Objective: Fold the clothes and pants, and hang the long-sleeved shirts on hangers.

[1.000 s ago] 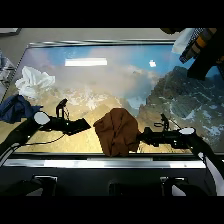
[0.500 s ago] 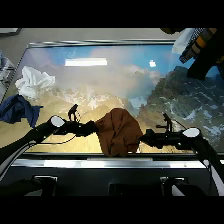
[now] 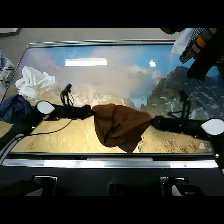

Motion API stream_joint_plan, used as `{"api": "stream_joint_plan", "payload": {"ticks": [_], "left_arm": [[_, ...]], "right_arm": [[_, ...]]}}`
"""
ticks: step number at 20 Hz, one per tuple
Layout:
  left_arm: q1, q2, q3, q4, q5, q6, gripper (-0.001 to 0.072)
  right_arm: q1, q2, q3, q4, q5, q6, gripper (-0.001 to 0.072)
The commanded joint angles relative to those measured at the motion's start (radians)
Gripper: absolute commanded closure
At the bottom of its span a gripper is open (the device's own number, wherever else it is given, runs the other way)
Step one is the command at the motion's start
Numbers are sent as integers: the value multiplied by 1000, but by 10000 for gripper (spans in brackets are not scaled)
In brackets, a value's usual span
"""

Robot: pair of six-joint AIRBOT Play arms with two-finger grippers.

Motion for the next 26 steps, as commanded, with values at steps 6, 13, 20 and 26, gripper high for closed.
{"api": "stream_joint_plan", "payload": {"ticks": [6, 13, 20, 26], "left_arm": [[49, 333, 415, 624, -165, -349, 692], [49, 616, 539, 892, -201, -489, 691], [49, 720, 539, 890, -196, -497, 690], [47, 521, 533, 863, -223, -513, 689]], "right_arm": [[1, 60, 663, -311, 39, 45, 685], [1, 186, 943, -602, 51, 143, 684], [1, 223, 978, -629, -41, 223, 684], [1, -38, 978, -681, 71, 359, 683]]}}
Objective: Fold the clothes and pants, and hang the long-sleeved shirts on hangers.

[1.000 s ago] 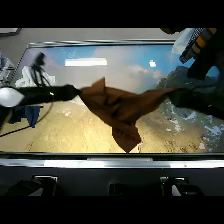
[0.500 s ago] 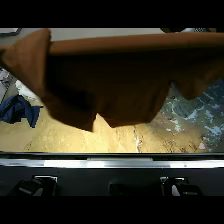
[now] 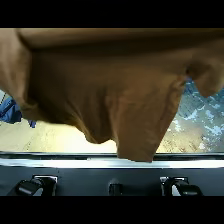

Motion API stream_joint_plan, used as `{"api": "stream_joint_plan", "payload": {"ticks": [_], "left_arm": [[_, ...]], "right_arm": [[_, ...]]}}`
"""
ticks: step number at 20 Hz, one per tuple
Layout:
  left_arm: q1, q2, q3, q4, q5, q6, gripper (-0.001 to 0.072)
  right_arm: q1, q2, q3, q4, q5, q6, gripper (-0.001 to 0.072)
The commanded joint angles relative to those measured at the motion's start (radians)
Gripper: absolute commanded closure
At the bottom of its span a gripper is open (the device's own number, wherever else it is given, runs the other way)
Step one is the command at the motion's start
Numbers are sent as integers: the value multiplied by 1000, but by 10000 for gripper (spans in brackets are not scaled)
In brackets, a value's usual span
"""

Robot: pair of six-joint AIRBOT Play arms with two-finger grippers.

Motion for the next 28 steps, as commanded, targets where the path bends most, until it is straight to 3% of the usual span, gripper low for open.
{"api": "stream_joint_plan", "payload": {"ticks": [1, 5, 10, 14, 20, 22, 26, 28], "left_arm": [[-1, -160, -10, -13, -21, -7, 689], [-1, -489, -32, -19, -18, -4, 688], [-1, -853, -31, -21, 102, -4, 689], [-1, -986, -31, -56, 208, -4, 689], [-1, -1048, -31, -74, 206, -4, 688], [0, -1047, -31, -74, 206, -4, 688], [16, -1046, -10, -73, 105, -4, 685], [35, -1038, -3, -73, 35, 5, 671]], "right_arm": [[-1, -198, 2, 0, 94, 100, 683], [0, -547, 1, 156, 158, 89, 683], [0, -925, 1, 318, 36, 28, 683], [0, -1082, 2, 435, -10, 21, 682], [2, -1136, 2, 454, -14, -5, 676], [2, -1135, 2, 454, 1, -4, 591], [-30, -1080, 2, 454, 126, -37, 312], [-76, -1007, 2, 409, 243, -129, 293]]}}
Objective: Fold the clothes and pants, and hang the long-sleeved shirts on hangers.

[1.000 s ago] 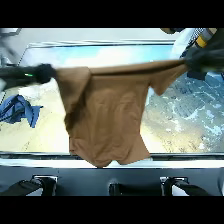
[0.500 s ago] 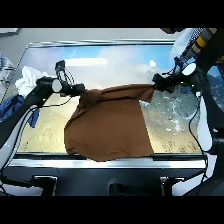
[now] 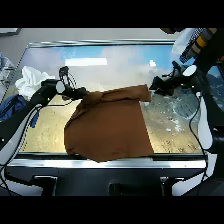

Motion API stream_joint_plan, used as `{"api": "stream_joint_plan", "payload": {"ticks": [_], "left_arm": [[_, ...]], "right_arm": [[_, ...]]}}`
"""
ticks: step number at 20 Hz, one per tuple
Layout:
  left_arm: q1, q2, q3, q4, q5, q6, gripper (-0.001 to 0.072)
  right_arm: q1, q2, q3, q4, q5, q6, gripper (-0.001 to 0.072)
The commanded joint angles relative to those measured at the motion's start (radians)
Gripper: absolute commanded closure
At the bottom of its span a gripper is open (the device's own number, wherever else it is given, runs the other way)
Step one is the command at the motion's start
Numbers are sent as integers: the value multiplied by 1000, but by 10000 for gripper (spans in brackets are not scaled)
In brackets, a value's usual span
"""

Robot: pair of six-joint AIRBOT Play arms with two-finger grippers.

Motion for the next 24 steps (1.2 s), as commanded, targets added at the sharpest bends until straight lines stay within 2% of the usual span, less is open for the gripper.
{"api": "stream_joint_plan", "payload": {"ticks": [1, 2, 5, 8, 9, 10, 14, 19, 24], "left_arm": [[28, 13, 11, 1, -122, 39, 609], [40, 26, 11, 1, -144, 76, 571], [71, 64, 11, 0, -187, 106, 572], [83, 66, 11, -48, -193, 106, 600], [83, 63, 11, -61, -188, 105, 626], [81, 61, 11, -71, -181, 105, 687], [82, 56, 11, -78, -177, 105, 688], [82, 53, 11, -94, -184, 105, 687], [82, 53, 11, -97, -185, 105, 657]], "right_arm": [[-71, 101, 0, -73, 204, -129, 294], [-107, 135, -6, -101, 256, -156, 294], [-254, 283, -179, -55, 286, -199, 294], [-345, 453, -543, -36, 274, -225, 292], [-346, 503, -677, -38, 262, -234, 289], [-342, 541, -792, -24, 246, -248, 289], [-338, 610, -1115, 55, 158, -291, 290], [-338, 609, -1210, 190, 48, -372, 286], [-338, 609, -1210, 167, -1, -381, 286]]}}
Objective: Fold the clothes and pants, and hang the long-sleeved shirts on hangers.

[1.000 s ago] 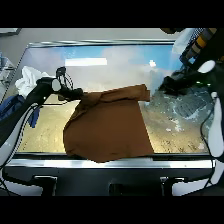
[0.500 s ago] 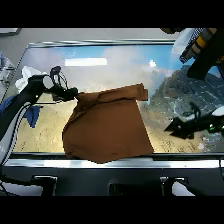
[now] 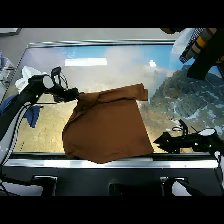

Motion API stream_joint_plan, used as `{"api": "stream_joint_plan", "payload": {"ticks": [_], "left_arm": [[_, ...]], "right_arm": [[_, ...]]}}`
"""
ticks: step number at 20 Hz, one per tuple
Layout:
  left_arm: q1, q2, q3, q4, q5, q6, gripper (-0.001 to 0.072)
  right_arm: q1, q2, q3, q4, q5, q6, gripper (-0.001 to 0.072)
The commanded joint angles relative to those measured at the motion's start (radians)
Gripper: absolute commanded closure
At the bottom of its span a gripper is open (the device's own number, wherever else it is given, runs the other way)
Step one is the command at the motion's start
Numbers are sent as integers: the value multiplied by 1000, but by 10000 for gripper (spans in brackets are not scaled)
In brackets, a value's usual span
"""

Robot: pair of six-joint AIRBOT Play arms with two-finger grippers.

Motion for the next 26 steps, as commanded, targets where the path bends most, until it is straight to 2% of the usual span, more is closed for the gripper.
{"api": "stream_joint_plan", "payload": {"ticks": [1, 2, 3, 4, 6, 9, 12, 13, 14, 15, 16, 17, 22, 26], "left_arm": [[1, 0, 1, -4, -4, 0, 644], [1, 0, 1, -4, -10, 0, 537], [1, 0, 1, -4, -16, 0, 397], [1, 0, 1, -4, -30, 0, 374], [8, 2, 1, -4, -83, 3, 374], [23, 15, 0, -3, -163, 52, 374], [47, 60, -39, 0, -184, 87, 373], [60, 87, -73, -1, -182, 98, 373], [71, 117, -116, -1, -187, 106, 372], [86, 159, -180, -1, -190, 112, 334], [99, 211, -258, -2, -193, 112, 194], [111, 262, -335, -6, -195, 112, 147], [140, 525, -696, -57, -245, 71, 142], [158, 621, -877, -76, -248, 49, 142]], "right_arm": [[0, 2, -13, 5, -33, -16, 286], [3, 2, -13, 8, -29, -16, 286], [24, 2, -13, 7, -30, -16, 286], [68, -2, -13, 5, -33, -16, 286], [166, -17, -13, 0, -48, -3, 286], [257, -22, -13, -55, -72, 92, 300], [262, -22, -13, -60, -65, 93, 438], [262, -22, -13, -59, -68, 92, 531], [262, -22, -13, -59, -68, 93, 681], [262, -21, -13, -54, -68, 90, 682], [262, -21, -13, -53, -68, 90, 682], [262, -21, -13, -53, -68, 90, 682], [262, -21, -12, -34, -73, 56, 682], [262, -21, -11, -25, -72, 38, 682]]}}
